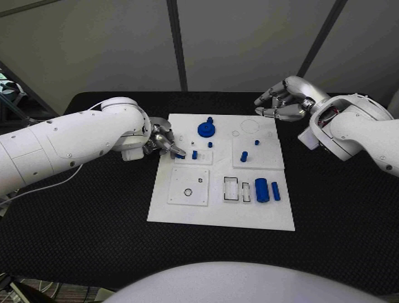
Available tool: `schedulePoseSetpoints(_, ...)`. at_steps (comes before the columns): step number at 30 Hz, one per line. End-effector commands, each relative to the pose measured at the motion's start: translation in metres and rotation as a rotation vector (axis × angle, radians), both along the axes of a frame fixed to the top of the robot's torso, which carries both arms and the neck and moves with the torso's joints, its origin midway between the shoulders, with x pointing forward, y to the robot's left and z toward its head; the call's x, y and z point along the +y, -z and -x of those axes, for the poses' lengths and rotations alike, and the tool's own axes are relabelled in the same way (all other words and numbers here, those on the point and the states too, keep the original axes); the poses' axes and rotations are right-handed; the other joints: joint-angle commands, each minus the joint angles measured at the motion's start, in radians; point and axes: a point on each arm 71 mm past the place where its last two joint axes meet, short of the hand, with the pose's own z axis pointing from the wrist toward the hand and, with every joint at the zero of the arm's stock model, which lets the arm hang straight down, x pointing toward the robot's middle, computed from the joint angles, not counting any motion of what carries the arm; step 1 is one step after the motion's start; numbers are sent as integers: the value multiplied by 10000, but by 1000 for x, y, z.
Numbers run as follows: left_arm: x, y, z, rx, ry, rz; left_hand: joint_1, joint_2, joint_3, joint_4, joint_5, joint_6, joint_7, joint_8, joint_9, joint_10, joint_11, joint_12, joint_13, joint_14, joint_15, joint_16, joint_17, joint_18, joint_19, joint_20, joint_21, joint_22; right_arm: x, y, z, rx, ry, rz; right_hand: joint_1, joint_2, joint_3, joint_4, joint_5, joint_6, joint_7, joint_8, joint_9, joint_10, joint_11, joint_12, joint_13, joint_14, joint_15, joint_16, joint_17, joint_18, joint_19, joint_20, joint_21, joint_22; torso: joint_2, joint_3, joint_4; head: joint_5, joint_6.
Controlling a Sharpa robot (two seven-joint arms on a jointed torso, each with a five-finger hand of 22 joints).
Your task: Assemble the parts on the task board
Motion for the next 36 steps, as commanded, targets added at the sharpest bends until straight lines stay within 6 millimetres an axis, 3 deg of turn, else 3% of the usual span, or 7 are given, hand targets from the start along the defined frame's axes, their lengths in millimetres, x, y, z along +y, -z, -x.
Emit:
schedulePoseSetpoints(1, 1, 6, 3, 346, 10, -32, 251, 129, 65, -99, 22, 74, 9, -25, -50, -70, -19, -4, -20, 949, 68, 52, 2262, -37, -1, 43, -57, 321, 1, -1, 0, -18, -77, -7, -11, -64, 60, 8, 47, 47, -3, -53, -10, -6, -16, 52, 19, 183, -11, -11, 17, 184, 76, -23, -21, 20, -4, -4, 5, 8, -3)
schedulePoseSetpoints(7, 2, 6, 4, 428, -59, 114, 626, 405, 325, -265, 0, 65, 5, -64, -152, -80, -23, -5, -32, 954, 68, 64, 2280, -34, -13, 44, -78, 325, 1, -1, 0, -22, -84, -8, -11, -64, 60, 8, 47, 47, -3, -53, -10, -6, -16, 52, 19, 183, -11, -11, 17, 184, 76, -23, -21, 20, -2, -5, 2, 22, -7)
schedulePoseSetpoints(19, 7, 6, 5, 646, -330, 517, 1119, 572, 904, -606, -3, 8, 11, -99, -285, -132, -22, -41, -85, 956, 71, 71, 2290, -30, -25, 44, -108, 339, 1, -1, -1, -26, -77, -7, -11, -64, 60, 8, 47, 47, -3, -53, -10, -6, -16, 52, 19, 183, -11, -11, 17, 184, 76, -23, -21, 20, 2, 3, -3, 48, -4)
schedulePoseSetpoints(28, 13, 5, 6, 792, -832, 1286, 1281, 314, 1955, -946, -3, -21, 10, 80, -293, -205, -23, -177, -264, 923, 77, 4, 2189, -5, -79, 43, -235, 293, 1, 0, -1, -21, -68, 1, -11, -64, 60, 8, 47, 47, -3, -53, -10, -6, -16, 52, 19, 183, -11, -11, 17, 184, 76, -23, -21, 20, 0, 0, 1, 39, -5)
schedulePoseSetpoints(36, 18, 2, 8, 819, -1137, 1893, 888, -292, 3341, -1139, 19, -201, -10, 492, -154, -234, -53, -331, -488, 906, 83, -31, 2136, 21, -135, 50, -382, 248, 0, 0, -2, -18, -54, 9, -28, -47, 88, 31, 45, 52, -1, -50, -8, 2, -15, 62, 24, 188, -10, -9, 25, 184, 80, -23, -22, 22, -1, 10, -9, 54, -11)
